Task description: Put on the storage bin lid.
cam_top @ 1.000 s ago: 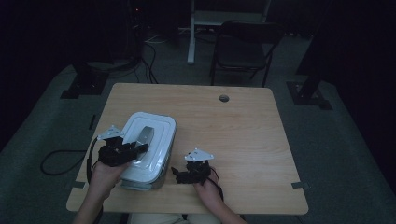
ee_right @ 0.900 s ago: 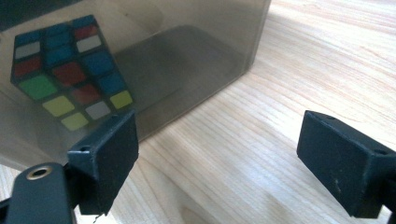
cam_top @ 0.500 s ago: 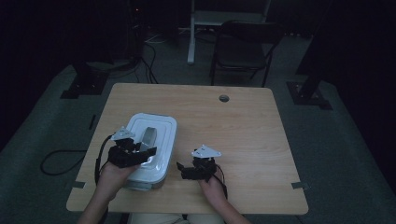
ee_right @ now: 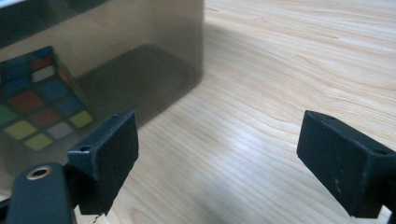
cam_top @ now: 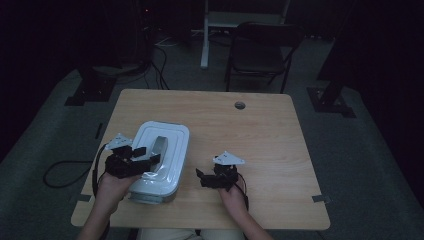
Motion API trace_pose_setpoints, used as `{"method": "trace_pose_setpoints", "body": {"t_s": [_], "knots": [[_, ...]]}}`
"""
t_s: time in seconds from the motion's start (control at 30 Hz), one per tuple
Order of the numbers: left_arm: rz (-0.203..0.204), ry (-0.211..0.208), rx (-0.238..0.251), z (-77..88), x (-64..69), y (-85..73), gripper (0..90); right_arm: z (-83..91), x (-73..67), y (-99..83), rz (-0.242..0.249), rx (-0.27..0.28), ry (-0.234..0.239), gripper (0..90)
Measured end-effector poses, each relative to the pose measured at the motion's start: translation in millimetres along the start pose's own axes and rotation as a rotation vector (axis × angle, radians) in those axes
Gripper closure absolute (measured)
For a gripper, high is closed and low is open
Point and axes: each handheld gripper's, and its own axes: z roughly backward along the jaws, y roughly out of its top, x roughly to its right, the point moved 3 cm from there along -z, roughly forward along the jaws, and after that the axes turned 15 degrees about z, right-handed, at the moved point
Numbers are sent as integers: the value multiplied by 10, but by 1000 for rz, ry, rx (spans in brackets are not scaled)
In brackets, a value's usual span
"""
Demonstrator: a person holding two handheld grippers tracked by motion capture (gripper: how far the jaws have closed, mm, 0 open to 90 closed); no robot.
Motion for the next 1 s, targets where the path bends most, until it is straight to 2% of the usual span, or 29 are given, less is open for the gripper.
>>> {"method": "trace_pose_setpoints", "body": {"t_s": [0.27,0.3,0.4,0.47,0.57,0.6,0.67,0.73,0.83,0.93,1.0], "knots": [[-10,-26,3,64,-83,-17,226,41,108,-11,-17,4,-22,126],[-12,-37,14,101,-103,-11,202,44,116,-13,-17,2,-24,126],[-13,-34,40,165,-133,5,200,51,139,-25,-20,1,-29,126],[-29,-35,46,206,-162,16,157,51,148,-34,-23,-3,-30,125],[-52,-44,46,255,-208,23,137,48,157,-43,-23,-8,-28,125],[-52,-38,50,262,-223,23,74,47,160,-46,-25,-8,-26,126],[-61,-29,53,274,-259,24,20,47,169,-51,-28,-10,-27,125],[-62,-17,67,282,-279,26,19,47,175,-52,-27,-8,-30,125],[-75,23,119,319,-389,53,19,45,194,-68,-33,-13,-32,126],[-57,39,163,328,-506,81,20,50,197,-85,-42,-15,-34,125],[-43,78,188,316,-607,91,20,56,195,-94,-42,-18,-35,125]]}}
